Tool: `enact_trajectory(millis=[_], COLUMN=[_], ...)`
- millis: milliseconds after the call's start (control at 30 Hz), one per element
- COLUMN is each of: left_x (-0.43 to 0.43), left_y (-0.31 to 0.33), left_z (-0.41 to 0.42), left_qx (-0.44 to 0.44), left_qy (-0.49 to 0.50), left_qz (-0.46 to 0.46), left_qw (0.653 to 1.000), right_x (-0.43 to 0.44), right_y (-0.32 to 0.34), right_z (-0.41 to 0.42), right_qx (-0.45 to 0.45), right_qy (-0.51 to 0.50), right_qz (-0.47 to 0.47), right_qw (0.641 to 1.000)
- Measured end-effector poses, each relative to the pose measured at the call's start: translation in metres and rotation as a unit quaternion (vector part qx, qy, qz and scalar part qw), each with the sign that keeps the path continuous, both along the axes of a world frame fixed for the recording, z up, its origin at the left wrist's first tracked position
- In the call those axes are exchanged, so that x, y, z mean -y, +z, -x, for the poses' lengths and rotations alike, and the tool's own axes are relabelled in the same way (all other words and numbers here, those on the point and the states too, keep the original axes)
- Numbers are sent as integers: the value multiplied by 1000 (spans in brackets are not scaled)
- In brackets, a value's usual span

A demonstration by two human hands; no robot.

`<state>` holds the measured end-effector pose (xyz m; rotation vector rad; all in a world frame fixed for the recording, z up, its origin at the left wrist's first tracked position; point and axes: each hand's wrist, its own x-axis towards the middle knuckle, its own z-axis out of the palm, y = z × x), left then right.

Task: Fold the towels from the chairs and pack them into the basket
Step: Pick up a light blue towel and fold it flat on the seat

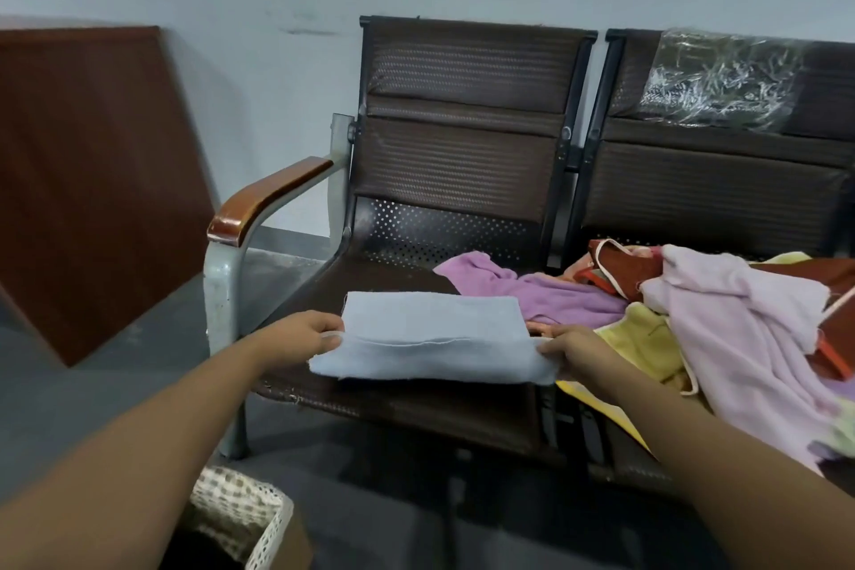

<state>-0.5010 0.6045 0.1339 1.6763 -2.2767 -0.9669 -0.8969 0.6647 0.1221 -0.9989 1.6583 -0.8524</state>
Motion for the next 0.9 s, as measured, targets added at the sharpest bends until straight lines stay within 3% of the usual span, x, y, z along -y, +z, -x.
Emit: enact_trajectory(millis=[100, 200, 333, 467, 667, 900], left_x=[6, 11, 34, 75, 109, 111], left_y=[-2, -10, -17, -19, -60, -88], left_z=[-3, -4, 2, 13, 20, 22], left_qx=[-21, -31, 5, 43, 56, 41], left_qy=[-6, -5, 45, 96, 172, 214], left_qz=[-59, -75, 18, 92, 107, 102], left_qw=[998, 997, 999, 990, 978, 971], right_x=[2, 9, 29, 71, 128, 131], right_y=[-7, -13, -23, -36, -65, -119], right_z=[4, 10, 12, 9, -3, -8], right_qx=[-11, -55, -120, -258, -323, -354], right_qy=[31, 52, 49, 22, -14, -6], right_qz=[-69, -55, 30, 86, 127, 102], right_qw=[997, 996, 991, 962, 938, 930])
